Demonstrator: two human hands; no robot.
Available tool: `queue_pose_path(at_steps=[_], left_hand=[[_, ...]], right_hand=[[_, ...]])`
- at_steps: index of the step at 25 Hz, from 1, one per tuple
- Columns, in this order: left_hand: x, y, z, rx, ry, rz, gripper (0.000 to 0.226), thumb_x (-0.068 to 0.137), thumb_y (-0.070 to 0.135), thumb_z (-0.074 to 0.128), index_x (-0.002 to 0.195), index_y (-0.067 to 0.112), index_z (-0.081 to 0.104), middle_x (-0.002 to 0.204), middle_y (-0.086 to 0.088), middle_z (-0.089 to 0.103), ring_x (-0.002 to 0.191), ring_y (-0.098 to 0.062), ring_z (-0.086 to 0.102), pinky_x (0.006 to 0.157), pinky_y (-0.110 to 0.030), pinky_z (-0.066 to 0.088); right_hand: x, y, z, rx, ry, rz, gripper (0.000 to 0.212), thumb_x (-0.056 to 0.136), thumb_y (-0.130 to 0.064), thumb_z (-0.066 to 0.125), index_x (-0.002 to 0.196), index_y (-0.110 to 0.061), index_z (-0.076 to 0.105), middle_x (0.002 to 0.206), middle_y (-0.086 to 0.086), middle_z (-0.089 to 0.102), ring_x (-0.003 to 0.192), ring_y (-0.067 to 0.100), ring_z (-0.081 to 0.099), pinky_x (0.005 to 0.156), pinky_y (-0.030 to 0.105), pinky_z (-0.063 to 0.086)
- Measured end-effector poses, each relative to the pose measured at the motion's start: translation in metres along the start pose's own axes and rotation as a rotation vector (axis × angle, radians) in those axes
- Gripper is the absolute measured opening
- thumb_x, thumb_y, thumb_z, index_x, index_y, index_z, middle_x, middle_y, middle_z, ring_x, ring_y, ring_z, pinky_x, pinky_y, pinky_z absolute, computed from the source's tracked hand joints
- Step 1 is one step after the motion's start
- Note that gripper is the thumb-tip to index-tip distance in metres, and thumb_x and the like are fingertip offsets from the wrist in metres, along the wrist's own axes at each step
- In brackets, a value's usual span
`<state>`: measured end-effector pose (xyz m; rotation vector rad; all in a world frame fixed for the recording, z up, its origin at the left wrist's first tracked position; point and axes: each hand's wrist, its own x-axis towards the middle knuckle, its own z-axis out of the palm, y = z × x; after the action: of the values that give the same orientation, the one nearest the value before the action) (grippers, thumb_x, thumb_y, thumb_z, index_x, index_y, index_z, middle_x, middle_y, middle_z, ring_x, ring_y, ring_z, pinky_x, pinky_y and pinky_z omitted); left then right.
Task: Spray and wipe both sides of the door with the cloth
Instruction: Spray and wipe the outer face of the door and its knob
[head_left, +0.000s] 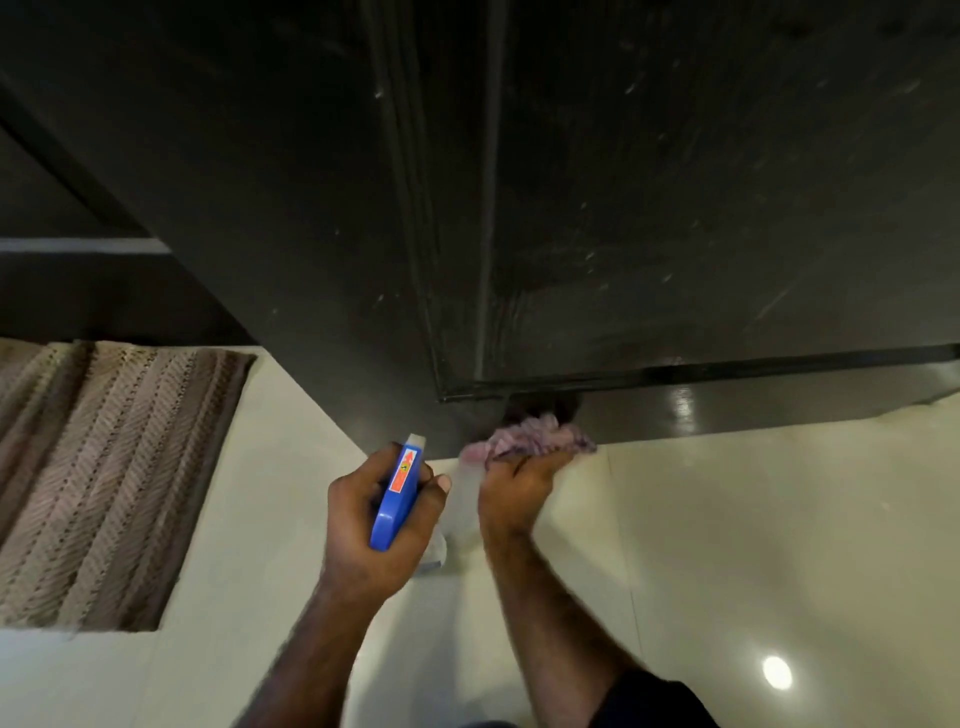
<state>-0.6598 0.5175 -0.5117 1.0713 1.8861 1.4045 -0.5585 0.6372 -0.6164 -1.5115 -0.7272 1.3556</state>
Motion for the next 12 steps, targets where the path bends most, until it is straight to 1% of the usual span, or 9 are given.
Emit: queue_pose_path(at_steps=[1, 2, 3, 5, 6, 7, 9, 10, 12], left_hand=[[-0.004, -0.001, 0.000, -0.022, 0.006, 0.012, 0.016, 0.088, 0.023, 0.075, 0.091, 0.009, 0.068, 0.074, -0.006, 0.066, 0.063, -0.036, 0.064, 0.061, -0.053, 0.059], [-0.007, -0.002, 0.000, -0.050, 0.012, 0.022, 0.016, 0.088, 0.021, 0.074, 0.091, 0.007, 0.067, 0.073, -0.007, 0.065, 0.063, -0.038, 0.063, 0.060, -0.053, 0.058], [-0.010, -0.004, -0.001, -0.075, 0.027, 0.027, 0.016, 0.088, 0.019, 0.074, 0.090, 0.006, 0.066, 0.073, -0.008, 0.064, 0.062, -0.038, 0.062, 0.059, -0.053, 0.057], [-0.012, -0.008, -0.001, -0.088, 0.073, 0.003, 0.016, 0.087, 0.020, 0.075, 0.091, 0.007, 0.067, 0.075, -0.006, 0.065, 0.064, -0.034, 0.064, 0.061, -0.051, 0.060], [-0.013, -0.010, 0.000, -0.101, 0.084, -0.008, 0.015, 0.087, 0.020, 0.075, 0.092, 0.008, 0.067, 0.076, -0.005, 0.067, 0.066, -0.034, 0.066, 0.063, -0.049, 0.062], [-0.016, -0.011, 0.000, -0.126, 0.077, 0.005, 0.014, 0.087, 0.018, 0.074, 0.092, 0.007, 0.067, 0.077, -0.005, 0.067, 0.067, -0.035, 0.067, 0.064, -0.046, 0.063], [-0.020, -0.012, -0.001, -0.150, 0.058, 0.074, 0.014, 0.089, 0.017, 0.071, 0.089, 0.005, 0.065, 0.076, -0.007, 0.065, 0.065, -0.036, 0.066, 0.062, -0.044, 0.062], [-0.021, -0.013, -0.003, -0.140, 0.074, 0.084, 0.016, 0.088, 0.020, 0.069, 0.088, 0.005, 0.065, 0.075, -0.007, 0.065, 0.064, -0.035, 0.065, 0.061, -0.042, 0.060], [-0.021, -0.019, -0.006, -0.114, 0.126, 0.073, 0.022, 0.084, 0.027, 0.066, 0.088, 0.006, 0.065, 0.076, -0.007, 0.065, 0.064, -0.034, 0.064, 0.059, -0.041, 0.060]], right_hand=[[0.005, 0.004, 0.001, 0.033, -0.079, 0.180, 0.035, 0.106, -0.007, 0.051, 0.141, -0.009, 0.051, 0.141, 0.021, 0.063, 0.112, 0.029, 0.070, 0.094, 0.034, 0.061], [0.004, -0.001, 0.001, 0.001, -0.068, 0.241, 0.029, 0.107, -0.006, 0.047, 0.135, -0.006, 0.056, 0.141, 0.028, 0.062, 0.105, 0.031, 0.072, 0.090, 0.038, 0.063], [-0.001, -0.004, 0.005, -0.101, -0.063, 0.220, 0.031, 0.108, -0.004, 0.046, 0.137, -0.003, 0.055, 0.142, 0.026, 0.063, 0.104, 0.028, 0.071, 0.092, 0.037, 0.062], [-0.014, -0.011, 0.010, -0.339, 0.087, -0.099, 0.047, 0.108, -0.006, 0.054, 0.154, -0.005, 0.042, 0.140, 0.006, 0.060, 0.110, 0.018, 0.066, 0.098, 0.024, 0.054], [-0.023, -0.010, 0.002, -0.375, 0.087, -0.361, 0.047, 0.108, -0.010, 0.056, 0.153, -0.006, 0.041, 0.136, 0.005, 0.059, 0.110, 0.015, 0.065, 0.094, 0.019, 0.053], [-0.024, -0.001, -0.004, -0.460, 0.048, -0.565, 0.040, 0.109, -0.016, 0.055, 0.147, -0.007, 0.045, 0.134, 0.011, 0.060, 0.109, 0.015, 0.065, 0.091, 0.019, 0.054], [-0.014, 0.015, -0.019, -0.806, -0.060, -0.752, 0.033, 0.107, -0.026, 0.048, 0.135, -0.009, 0.047, 0.131, 0.026, 0.062, 0.105, 0.030, 0.070, 0.084, 0.032, 0.061], [-0.009, 0.021, -0.023, -0.866, -0.116, -0.672, 0.036, 0.106, -0.028, 0.046, 0.136, -0.008, 0.046, 0.130, 0.030, 0.062, 0.103, 0.037, 0.072, 0.084, 0.036, 0.061], [-0.012, 0.007, -0.025, -0.900, -0.186, -0.480, 0.050, 0.106, -0.027, 0.053, 0.149, -0.002, 0.045, 0.136, 0.028, 0.062, 0.111, 0.038, 0.070, 0.092, 0.026, 0.051]])
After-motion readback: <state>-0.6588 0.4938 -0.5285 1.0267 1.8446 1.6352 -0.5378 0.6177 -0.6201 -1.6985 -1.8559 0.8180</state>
